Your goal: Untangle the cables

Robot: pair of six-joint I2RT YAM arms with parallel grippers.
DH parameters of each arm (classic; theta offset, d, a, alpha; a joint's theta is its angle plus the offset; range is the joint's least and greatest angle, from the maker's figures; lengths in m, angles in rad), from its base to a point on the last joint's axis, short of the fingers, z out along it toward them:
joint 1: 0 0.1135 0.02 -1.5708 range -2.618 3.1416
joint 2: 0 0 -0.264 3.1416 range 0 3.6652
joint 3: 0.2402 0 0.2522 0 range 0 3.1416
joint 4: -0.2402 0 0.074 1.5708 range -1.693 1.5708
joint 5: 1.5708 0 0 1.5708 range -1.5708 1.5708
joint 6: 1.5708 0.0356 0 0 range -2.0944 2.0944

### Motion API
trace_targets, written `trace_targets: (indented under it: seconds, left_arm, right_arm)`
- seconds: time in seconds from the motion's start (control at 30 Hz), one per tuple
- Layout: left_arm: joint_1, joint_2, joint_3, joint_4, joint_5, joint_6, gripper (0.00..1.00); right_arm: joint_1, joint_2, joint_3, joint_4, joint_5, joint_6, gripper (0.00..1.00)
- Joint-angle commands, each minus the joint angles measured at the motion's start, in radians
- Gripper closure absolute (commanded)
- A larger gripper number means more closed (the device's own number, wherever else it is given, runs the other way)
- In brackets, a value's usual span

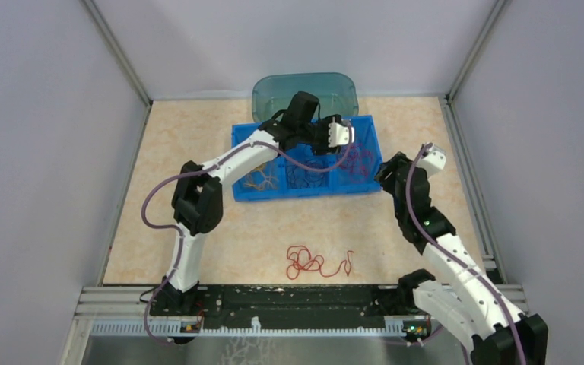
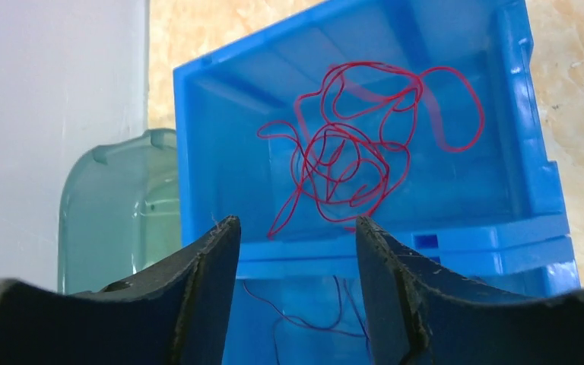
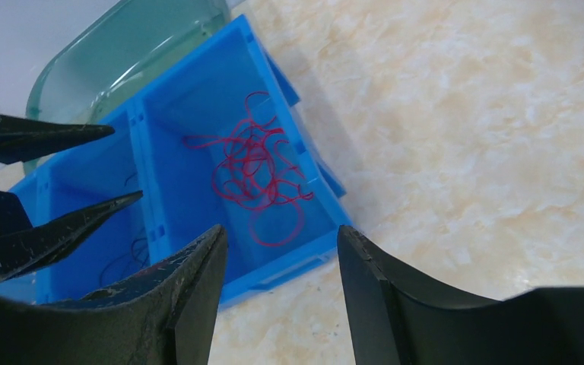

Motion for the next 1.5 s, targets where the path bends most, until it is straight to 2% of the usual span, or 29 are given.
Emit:
trace_targets:
  seconds: [0.0,0.1,0.17,0.23,0.27,0.37,0.47,0.63,0.73,0.9,1.0,1.1,1.3,1.47]
  left_arm:
    - [0.018,-0.047,0.065,-0.118,0.009,-0.013,0.35]
    - [0.024,-0.065,0.072,-0.157,0.036,-0.014,0.30]
    - [0.032,-0.084,0.090,-0.190,0.048,-0.029,0.19]
    - [0.051,-0.106,0.129,-0.230,0.063,-0.082,0.04]
    - [0.064,-0.120,0.147,-0.253,0.072,-0.113,0.01]
    - [0.118,-0.196,0.155,-0.308,0.091,-0.205,0.01]
    - [0.180,-0.285,0.140,-0.365,0.098,-0.276,0.01]
    - [0.308,-0.450,0.036,-0.375,0.148,-0.394,0.01]
    - [0.369,-0.541,-0.040,-0.357,0.132,-0.429,0.01]
    - [0.446,-0.635,-0.103,-0.359,0.116,-0.471,0.01]
    - [0.486,-0.683,-0.153,-0.331,0.107,-0.491,0.01]
    - [0.498,-0.715,-0.198,-0.315,0.089,-0.490,0.01]
    - [0.499,-0.744,-0.220,-0.339,0.108,-0.501,0.01]
    - [0.498,-0.766,-0.259,-0.316,0.086,-0.473,0.01]
  right_arm:
    - [-0.024,0.077,0.083,0.100,-0.148,0.003,0.44]
    - [-0.026,0.169,0.116,0.147,-0.198,0.013,0.44]
    - [-0.030,0.227,0.136,0.170,-0.215,0.016,0.46]
    - [-0.034,0.284,0.151,0.196,-0.234,0.018,0.51]
    - [-0.034,0.314,0.155,0.208,-0.237,0.018,0.53]
    - [-0.034,0.410,0.162,0.236,-0.249,0.012,0.58]
    - [-0.033,0.442,0.156,0.250,-0.286,-0.013,0.58]
    - [0.051,0.304,0.121,0.223,-0.320,-0.123,0.44]
    - [0.146,0.248,0.107,0.163,-0.408,-0.168,0.42]
    - [0.402,0.229,0.072,0.063,-0.554,-0.225,0.36]
    - [0.567,0.275,0.056,0.031,-0.601,-0.264,0.34]
    - [0.672,0.345,0.040,0.024,-0.613,-0.270,0.31]
    - [0.724,0.498,0.027,0.052,-0.586,-0.256,0.31]
    - [0.741,0.621,0.054,0.083,-0.584,-0.253,0.42]
